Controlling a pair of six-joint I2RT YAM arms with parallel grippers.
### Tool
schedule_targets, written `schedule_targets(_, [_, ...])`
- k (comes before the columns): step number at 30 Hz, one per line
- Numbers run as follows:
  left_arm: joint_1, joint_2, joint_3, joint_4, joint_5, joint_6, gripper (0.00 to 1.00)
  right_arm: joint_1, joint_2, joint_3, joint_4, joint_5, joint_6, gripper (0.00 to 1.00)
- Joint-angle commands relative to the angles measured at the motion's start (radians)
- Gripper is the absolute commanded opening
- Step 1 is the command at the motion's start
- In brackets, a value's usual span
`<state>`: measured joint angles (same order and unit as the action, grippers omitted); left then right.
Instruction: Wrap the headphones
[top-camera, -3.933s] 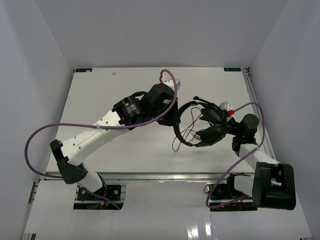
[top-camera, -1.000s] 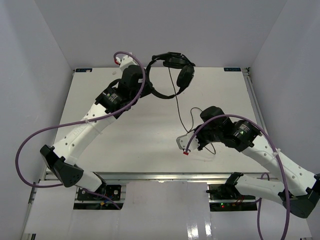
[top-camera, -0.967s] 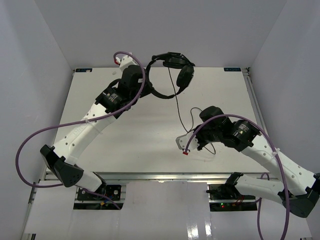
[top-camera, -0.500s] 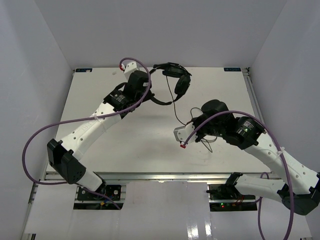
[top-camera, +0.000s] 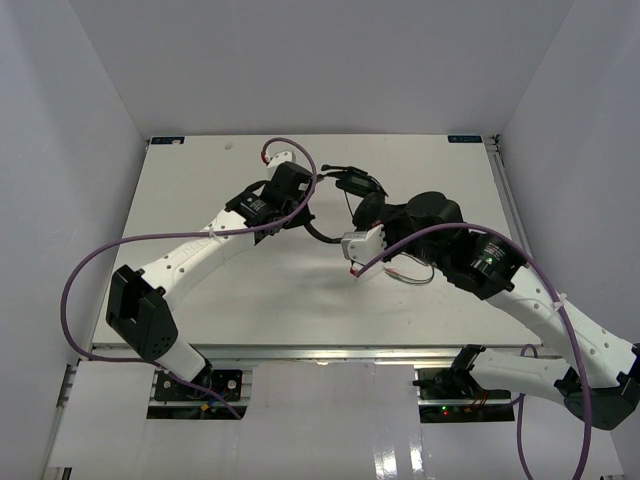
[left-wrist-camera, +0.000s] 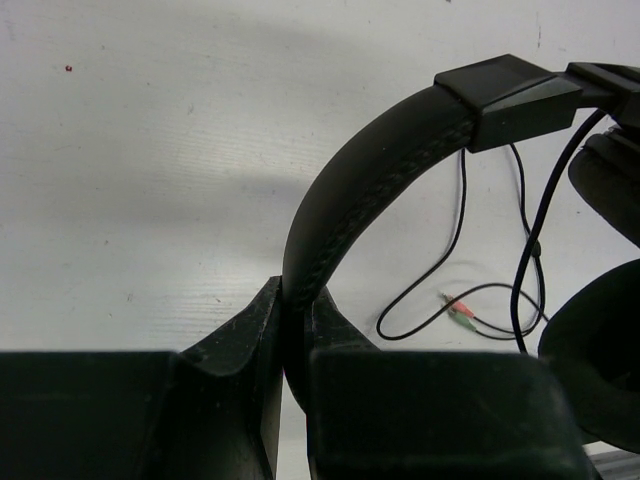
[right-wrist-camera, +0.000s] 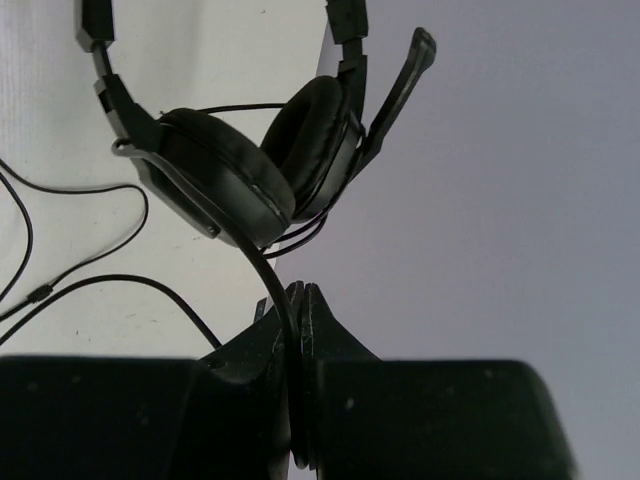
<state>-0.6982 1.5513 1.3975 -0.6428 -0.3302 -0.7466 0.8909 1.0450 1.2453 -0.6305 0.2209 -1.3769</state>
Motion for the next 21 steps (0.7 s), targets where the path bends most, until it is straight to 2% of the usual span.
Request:
schedule_targets(1, [-0.011,-0.019,0.005,0.06,0.047,0.0,0.0,0.005,0.0,0.01,0.071,-0.004,0.005,0.08])
schedule_targets(7, [-0.011,-0.016,0.04,0.063,0.04,-0.033,0.0,0.008,-0.039,-0.019,-0.001,-0.065,0.012,0.08])
schedule_targets(14, [-0.011,0.032,0.119,0.061,0.041,-0.098,0.0,0.008,-0.101,-0.059,-0.168,-0.229,0.0,0.08])
schedule_targets(21, [-0.009,0.107,0.2,0.052,0.044,-0.13,0.0,0.019,-0.143,-0.104,-0.169,-0.259,-0.017,0.08])
